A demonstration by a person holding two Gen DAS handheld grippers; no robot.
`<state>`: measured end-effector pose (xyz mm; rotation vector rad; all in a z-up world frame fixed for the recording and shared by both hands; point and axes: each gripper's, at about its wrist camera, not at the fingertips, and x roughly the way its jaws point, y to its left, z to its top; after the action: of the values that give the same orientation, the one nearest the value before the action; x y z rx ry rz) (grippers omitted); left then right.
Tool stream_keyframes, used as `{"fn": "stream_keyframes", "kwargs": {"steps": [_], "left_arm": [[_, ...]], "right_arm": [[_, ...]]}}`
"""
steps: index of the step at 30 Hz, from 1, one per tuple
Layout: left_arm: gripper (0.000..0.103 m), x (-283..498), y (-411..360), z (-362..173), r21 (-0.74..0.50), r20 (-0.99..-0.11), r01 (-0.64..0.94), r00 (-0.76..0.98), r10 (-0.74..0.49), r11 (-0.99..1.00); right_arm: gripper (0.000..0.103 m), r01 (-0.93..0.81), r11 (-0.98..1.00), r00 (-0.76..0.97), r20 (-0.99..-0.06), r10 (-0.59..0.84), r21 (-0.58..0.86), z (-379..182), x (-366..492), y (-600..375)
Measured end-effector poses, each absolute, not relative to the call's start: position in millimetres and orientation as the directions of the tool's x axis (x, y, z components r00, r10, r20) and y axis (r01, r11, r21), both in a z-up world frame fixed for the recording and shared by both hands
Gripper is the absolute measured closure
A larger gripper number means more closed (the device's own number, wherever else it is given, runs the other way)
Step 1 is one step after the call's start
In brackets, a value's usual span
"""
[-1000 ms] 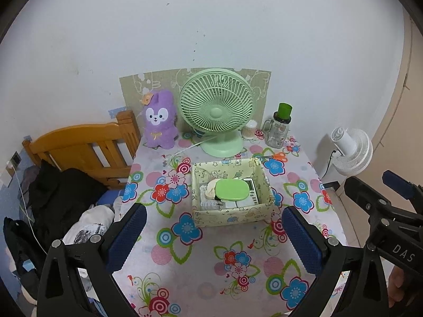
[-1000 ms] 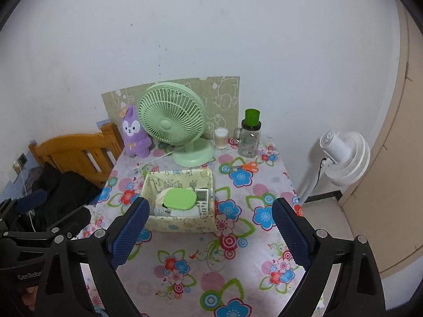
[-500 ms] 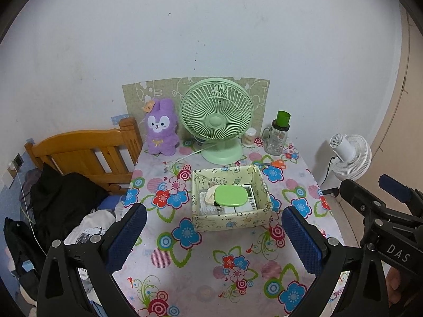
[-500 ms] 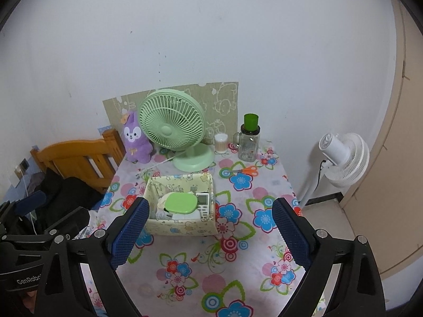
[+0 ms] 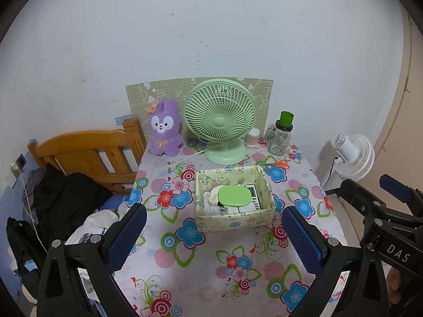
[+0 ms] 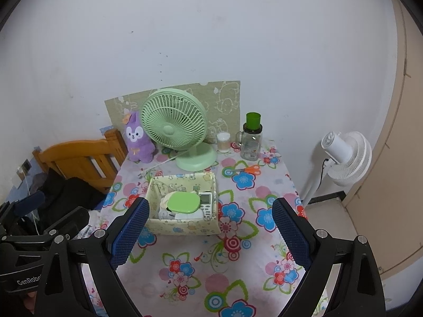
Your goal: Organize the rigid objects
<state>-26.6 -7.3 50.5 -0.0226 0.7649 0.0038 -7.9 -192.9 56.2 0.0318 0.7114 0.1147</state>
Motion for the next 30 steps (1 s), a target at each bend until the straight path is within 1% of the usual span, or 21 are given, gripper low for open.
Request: {"fn": "stream_keyframes", "kwargs": {"steps": [30], "left_arm": [[0.000,-24,-11,61,-0.010,-0.672,-0.008,0.740,-0.001,1.000]], "right_arm": [[0.007,-0.116,0.990,0.743,-0.654,0.140,0.080,64,4,-194]]}}
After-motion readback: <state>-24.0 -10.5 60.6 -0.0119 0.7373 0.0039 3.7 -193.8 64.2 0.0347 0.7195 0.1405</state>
